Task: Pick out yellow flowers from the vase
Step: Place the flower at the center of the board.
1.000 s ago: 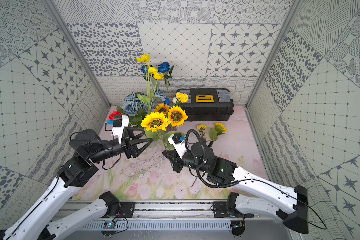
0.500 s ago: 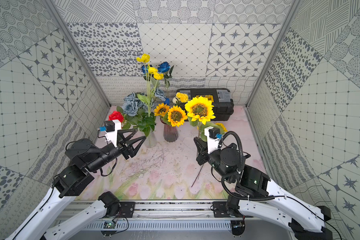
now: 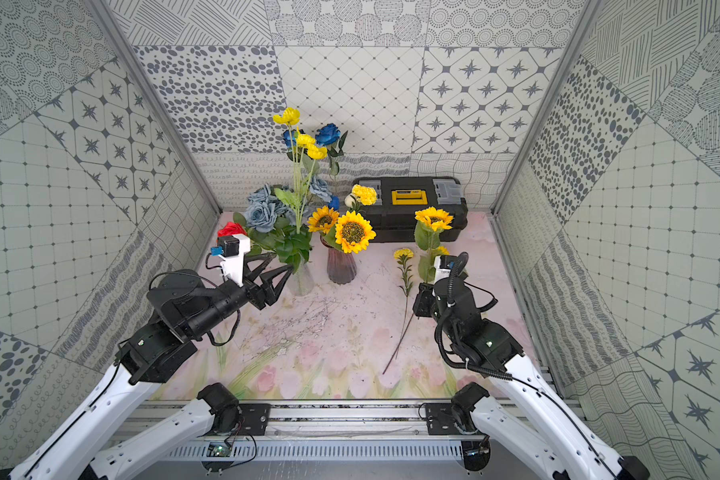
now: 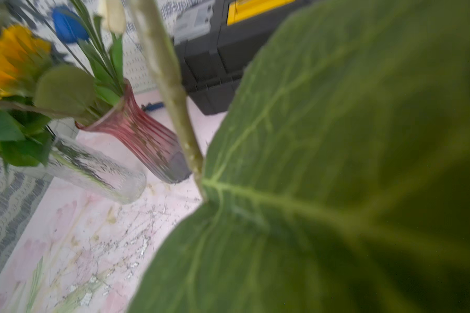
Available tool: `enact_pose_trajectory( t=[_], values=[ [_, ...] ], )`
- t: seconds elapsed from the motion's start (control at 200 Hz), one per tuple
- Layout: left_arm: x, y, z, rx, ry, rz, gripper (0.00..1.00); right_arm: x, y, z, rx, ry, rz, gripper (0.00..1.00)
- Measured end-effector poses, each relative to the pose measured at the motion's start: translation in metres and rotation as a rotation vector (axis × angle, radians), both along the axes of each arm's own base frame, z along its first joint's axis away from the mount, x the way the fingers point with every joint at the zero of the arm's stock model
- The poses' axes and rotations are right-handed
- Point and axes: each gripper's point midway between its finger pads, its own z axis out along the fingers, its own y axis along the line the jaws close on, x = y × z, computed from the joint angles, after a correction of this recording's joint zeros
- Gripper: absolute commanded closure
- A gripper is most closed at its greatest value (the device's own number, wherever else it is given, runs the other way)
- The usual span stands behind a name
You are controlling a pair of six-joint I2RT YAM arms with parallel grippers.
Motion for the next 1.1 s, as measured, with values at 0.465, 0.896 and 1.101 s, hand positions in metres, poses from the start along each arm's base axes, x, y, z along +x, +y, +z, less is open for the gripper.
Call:
enact_pose_trajectory(
  t=[0.465, 0.896, 1.101],
  values=[
    [0.010, 0.003, -0.003, 0.032, 0.008, 0.045, 0.29, 0.009, 0.019, -0.138, 0.109, 0.454, 0.057, 1.00],
    [0.012, 0.001, -0.013, 0.061, 0.035, 0.040, 0.28, 0.016, 0.016, -0.182, 0.154, 0.604, 0.038, 0.99],
    [0.010, 0.002, -0.010, 0.057, 0.028, 0.041, 0.28, 0.015, 0.019, -0.190, 0.166, 0.640, 0.047, 0.82]
  ],
)
